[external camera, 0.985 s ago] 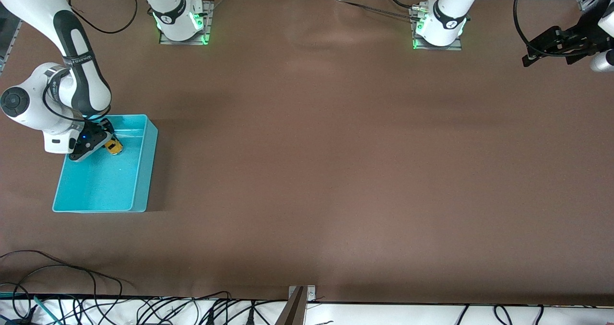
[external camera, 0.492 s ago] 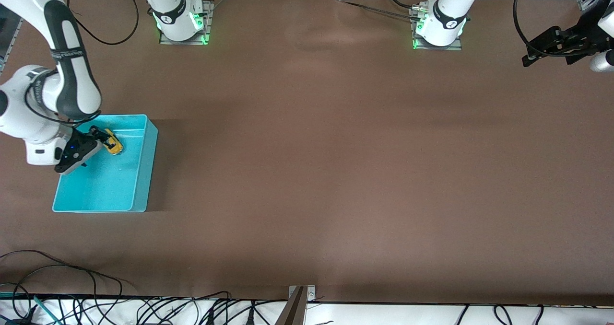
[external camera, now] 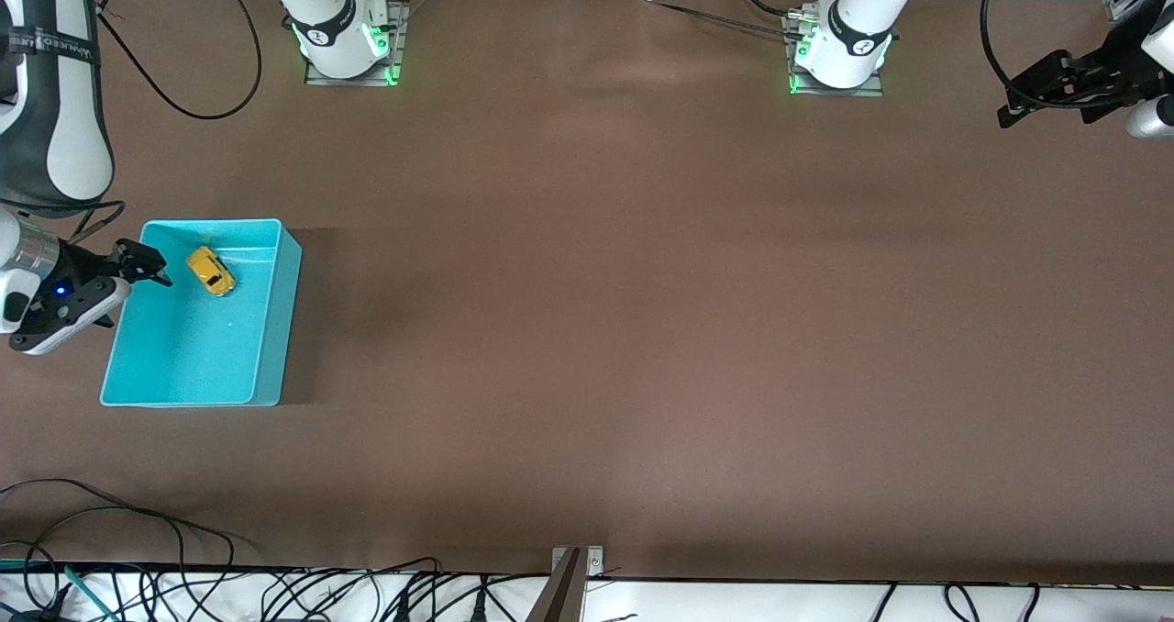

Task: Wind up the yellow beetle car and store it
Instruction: 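Lower the car into the turquoise bin and open the right gripper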

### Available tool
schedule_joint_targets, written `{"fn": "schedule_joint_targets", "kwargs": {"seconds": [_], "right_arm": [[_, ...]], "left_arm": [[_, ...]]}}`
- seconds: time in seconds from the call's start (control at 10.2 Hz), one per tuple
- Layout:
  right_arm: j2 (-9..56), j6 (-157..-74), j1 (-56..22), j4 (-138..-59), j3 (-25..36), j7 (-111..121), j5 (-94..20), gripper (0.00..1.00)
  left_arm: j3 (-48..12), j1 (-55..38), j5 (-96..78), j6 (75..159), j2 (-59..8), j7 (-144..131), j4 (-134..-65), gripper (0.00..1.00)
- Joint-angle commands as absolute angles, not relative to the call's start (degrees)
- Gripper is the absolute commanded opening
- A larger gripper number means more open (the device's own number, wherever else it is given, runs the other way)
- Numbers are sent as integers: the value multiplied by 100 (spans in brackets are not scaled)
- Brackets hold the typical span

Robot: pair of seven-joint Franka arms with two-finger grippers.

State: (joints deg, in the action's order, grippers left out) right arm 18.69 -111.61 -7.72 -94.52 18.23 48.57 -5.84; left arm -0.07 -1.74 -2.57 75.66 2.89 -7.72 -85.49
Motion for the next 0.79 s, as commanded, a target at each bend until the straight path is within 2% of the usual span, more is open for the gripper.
{"fn": "schedule_joint_targets", "kwargs": {"seconds": [0.0,0.3,0.69], "right_arm": [[1777,-10706,-1071,-9088,1837,3409,-598,100],[1478,-10389,-1510,-9079,1837,1306,-563,100],[1169,-10090,-1801,-9114,1819,310,43,100]], "left_arm": [[0,-176,-360,7462,202,-773,-8358,100],[0,-185,-360,7462,202,-773,-8358,100],[-9,-185,-360,7462,202,-773,-8358,100]]}}
